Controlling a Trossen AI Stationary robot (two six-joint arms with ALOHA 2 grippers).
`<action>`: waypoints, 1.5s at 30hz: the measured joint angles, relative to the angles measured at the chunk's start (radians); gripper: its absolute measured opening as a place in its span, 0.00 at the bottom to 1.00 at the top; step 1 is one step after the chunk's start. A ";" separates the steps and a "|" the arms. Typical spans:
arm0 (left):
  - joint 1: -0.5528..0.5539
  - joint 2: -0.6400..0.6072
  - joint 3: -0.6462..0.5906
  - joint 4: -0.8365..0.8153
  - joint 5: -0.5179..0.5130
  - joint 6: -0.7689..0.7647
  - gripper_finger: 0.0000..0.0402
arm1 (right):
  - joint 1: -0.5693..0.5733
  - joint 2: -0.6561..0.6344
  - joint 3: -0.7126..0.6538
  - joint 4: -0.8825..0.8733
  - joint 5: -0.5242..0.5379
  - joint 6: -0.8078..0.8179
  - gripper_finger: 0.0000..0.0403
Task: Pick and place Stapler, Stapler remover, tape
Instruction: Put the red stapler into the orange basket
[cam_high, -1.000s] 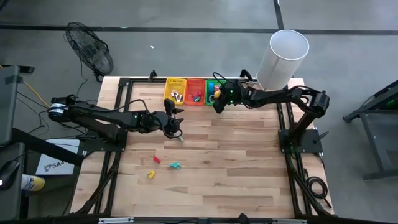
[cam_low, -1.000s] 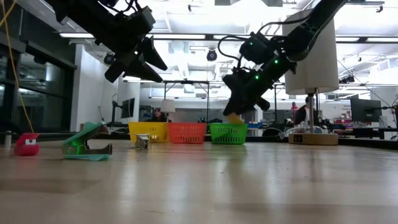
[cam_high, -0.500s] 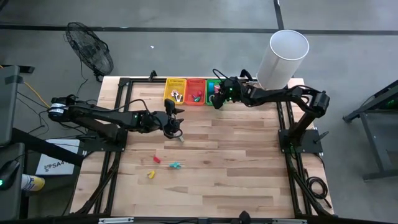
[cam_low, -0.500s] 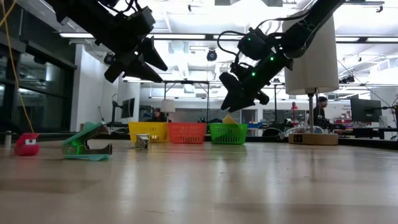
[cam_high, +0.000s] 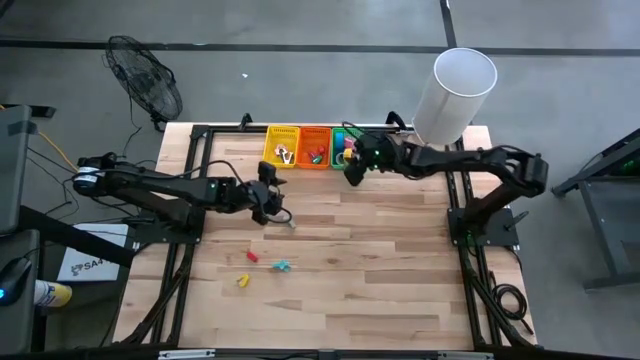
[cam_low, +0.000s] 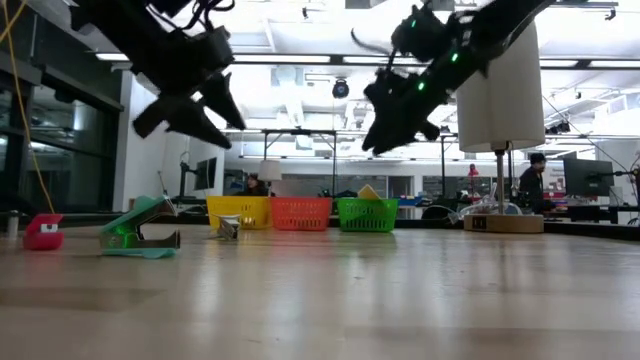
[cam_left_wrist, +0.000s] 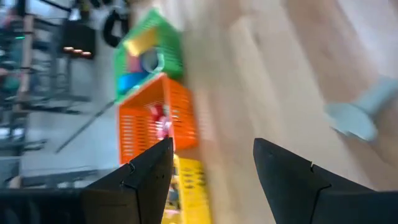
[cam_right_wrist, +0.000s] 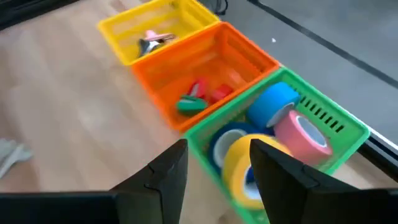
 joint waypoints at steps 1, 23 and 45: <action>0.000 -0.001 0.000 -0.023 0.022 -0.005 0.54 | 0.022 -0.018 0.000 -0.022 0.006 -0.007 0.41; -0.103 0.008 -0.001 -0.404 0.487 -0.277 0.54 | 0.515 -0.086 0.000 -0.229 0.169 0.089 0.41; -0.346 0.010 -0.001 -0.475 0.477 -0.371 0.54 | 0.783 0.018 -0.001 -0.055 0.317 0.064 0.41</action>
